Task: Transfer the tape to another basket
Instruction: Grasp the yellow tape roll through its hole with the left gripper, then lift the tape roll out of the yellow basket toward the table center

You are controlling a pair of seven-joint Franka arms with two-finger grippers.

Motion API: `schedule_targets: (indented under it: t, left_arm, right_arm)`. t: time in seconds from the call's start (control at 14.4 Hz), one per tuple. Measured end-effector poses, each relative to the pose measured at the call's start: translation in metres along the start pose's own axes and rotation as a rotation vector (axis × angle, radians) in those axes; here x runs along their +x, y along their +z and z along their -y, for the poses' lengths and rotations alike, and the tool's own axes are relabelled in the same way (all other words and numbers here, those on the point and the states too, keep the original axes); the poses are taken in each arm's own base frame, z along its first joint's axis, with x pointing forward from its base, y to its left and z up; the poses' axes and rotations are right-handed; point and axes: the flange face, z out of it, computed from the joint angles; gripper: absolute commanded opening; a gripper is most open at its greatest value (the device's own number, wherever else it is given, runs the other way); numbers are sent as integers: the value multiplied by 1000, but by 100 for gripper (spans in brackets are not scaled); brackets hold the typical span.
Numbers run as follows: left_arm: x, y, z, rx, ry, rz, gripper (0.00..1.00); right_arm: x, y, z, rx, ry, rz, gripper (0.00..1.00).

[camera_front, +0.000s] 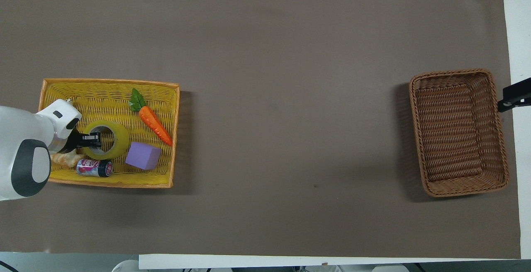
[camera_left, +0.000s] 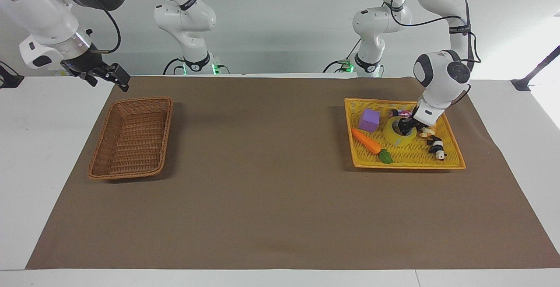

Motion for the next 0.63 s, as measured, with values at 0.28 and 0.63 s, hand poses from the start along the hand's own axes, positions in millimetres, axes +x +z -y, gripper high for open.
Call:
schedule_targets:
  t: [0.28,0.63]
  left_arm:
    - [38,-95,-12,-6,16,16,0]
    - [56,-180,-77,-230,1,-67,0]
  right_arm:
    - [0,0,0,0,0,0,100]
    - [0,0,0,0,0,0,100]
